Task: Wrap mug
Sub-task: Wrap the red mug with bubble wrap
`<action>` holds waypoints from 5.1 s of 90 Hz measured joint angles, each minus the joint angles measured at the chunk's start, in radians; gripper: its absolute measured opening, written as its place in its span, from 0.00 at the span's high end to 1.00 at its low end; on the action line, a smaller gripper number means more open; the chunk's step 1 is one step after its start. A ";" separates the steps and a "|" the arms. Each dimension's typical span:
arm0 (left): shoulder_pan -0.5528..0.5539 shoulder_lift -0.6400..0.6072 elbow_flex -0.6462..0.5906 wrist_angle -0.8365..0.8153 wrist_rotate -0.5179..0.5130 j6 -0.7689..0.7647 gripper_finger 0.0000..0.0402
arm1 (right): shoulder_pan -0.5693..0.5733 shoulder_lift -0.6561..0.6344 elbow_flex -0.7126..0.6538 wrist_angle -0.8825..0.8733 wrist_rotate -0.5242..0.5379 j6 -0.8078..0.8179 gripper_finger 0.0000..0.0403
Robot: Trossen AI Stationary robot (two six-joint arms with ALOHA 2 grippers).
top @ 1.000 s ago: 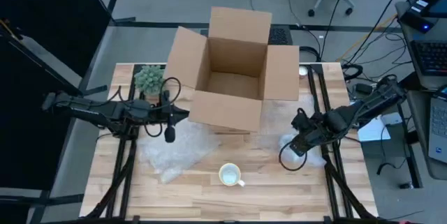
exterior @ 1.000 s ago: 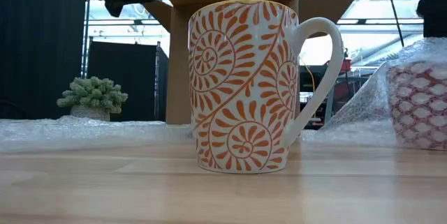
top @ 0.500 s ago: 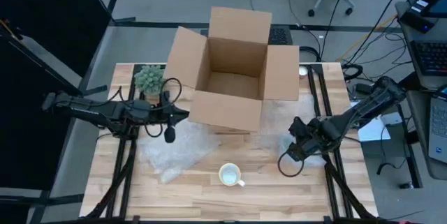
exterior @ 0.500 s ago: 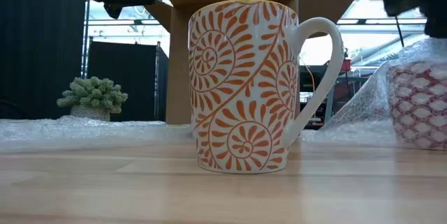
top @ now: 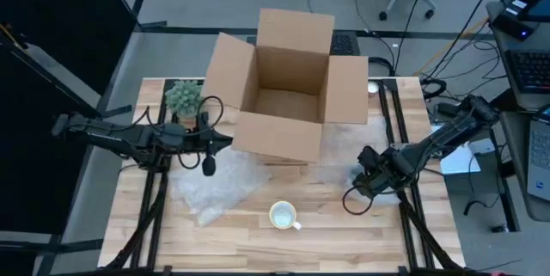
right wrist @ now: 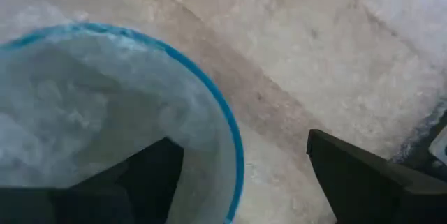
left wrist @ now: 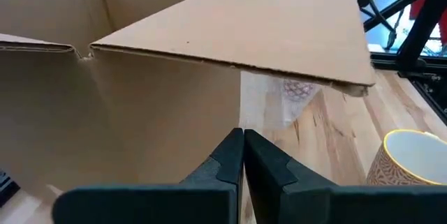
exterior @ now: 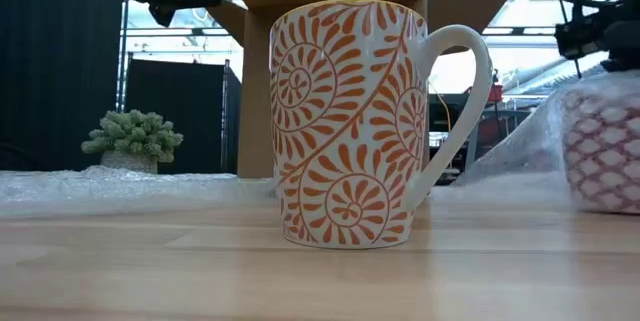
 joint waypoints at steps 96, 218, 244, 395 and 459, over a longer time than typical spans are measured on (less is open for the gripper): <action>0.001 0.117 -0.112 -0.130 -0.501 -0.210 1.00 | -0.215 0.107 0.034 0.250 0.737 -0.279 0.29; 0.090 0.267 -0.134 0.018 -0.706 -0.233 1.00 | -0.387 0.296 0.003 0.811 0.836 -0.715 0.29; 0.176 0.415 -0.134 0.218 -0.431 -0.061 1.00 | -0.406 0.299 0.003 0.811 0.832 -0.782 0.29; -0.031 0.264 -0.111 0.061 -0.615 -0.237 1.00 | -0.650 0.181 0.004 1.140 0.427 -1.388 0.28; -0.137 0.130 -0.098 -0.175 -0.595 -0.403 1.00 | -0.672 0.257 0.005 1.049 0.252 -1.205 0.28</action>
